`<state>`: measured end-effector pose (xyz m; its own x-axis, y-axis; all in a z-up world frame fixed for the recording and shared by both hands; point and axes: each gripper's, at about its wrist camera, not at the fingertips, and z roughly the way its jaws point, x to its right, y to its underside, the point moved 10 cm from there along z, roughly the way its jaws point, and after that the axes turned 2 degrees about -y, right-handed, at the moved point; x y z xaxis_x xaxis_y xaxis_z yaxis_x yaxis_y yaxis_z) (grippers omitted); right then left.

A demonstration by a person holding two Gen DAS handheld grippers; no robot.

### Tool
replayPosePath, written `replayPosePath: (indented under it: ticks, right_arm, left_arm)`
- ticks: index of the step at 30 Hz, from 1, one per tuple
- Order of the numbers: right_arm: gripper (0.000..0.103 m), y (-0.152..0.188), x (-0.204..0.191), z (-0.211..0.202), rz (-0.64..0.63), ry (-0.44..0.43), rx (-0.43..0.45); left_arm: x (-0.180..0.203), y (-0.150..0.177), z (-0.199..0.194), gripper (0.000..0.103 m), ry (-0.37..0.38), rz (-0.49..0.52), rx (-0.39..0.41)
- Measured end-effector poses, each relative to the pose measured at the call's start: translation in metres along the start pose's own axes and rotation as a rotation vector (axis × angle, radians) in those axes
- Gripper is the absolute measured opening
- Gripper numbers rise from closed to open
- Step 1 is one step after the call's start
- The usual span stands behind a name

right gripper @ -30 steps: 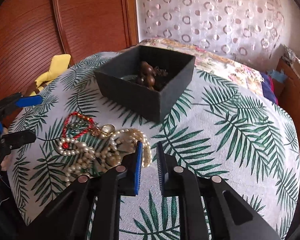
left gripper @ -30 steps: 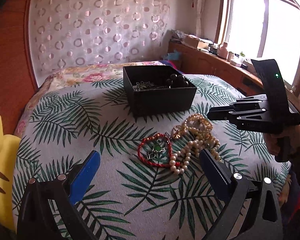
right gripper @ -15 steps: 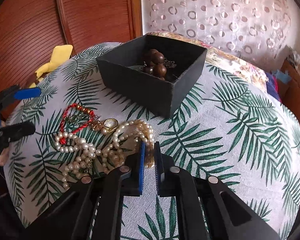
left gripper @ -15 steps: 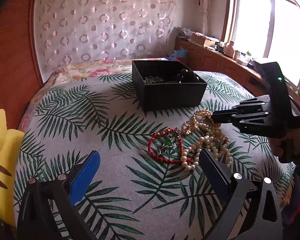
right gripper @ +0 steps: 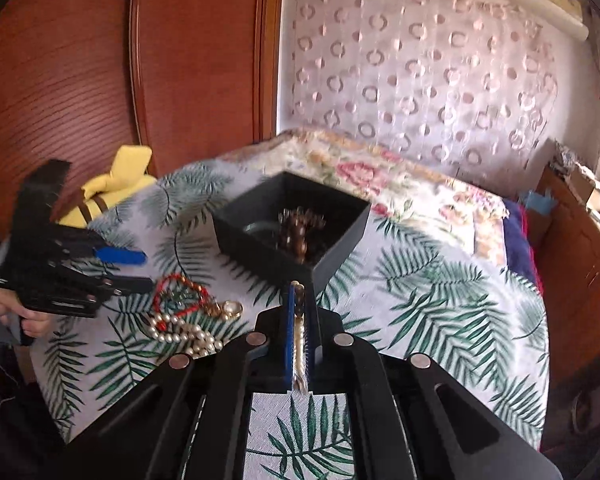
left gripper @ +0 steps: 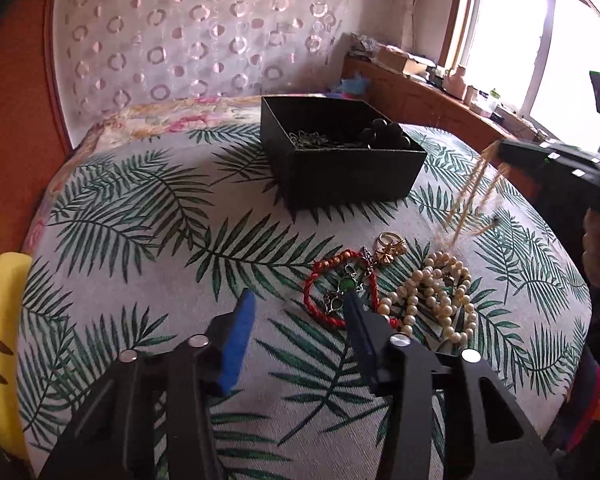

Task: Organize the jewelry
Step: 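Lift a pearl necklace with right tool while left tool grasps the red bracelet, then lower the red bracelet into the box with left tool while right tool carries pearls over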

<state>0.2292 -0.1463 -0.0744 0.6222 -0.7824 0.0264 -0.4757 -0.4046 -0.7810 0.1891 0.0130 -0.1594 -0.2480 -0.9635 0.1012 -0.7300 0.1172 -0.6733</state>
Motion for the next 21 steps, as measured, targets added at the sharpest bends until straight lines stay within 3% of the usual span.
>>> replayPosePath:
  ticks: [6, 14, 17, 21]
  right_arm:
    - [0.005, -0.015, 0.0, -0.018, -0.012, 0.005, 0.04]
    - [0.005, -0.013, -0.004, -0.027, -0.014, -0.006, 0.054]
    - [0.005, -0.013, -0.004, -0.027, -0.011, -0.006, 0.054]
    - [0.005, -0.012, -0.005, -0.029, -0.007, -0.005, 0.058]
  left_arm:
    - [0.004, -0.011, 0.013, 0.026, -0.001, 0.045, -0.027]
    - [0.006, -0.01, 0.034, 0.024, -0.039, 0.128, -0.083]
    - [0.007, -0.011, 0.032, 0.003, -0.028, 0.135, -0.083]
    - [0.01, -0.019, 0.019, 0.002, -0.023, 0.132, -0.041]
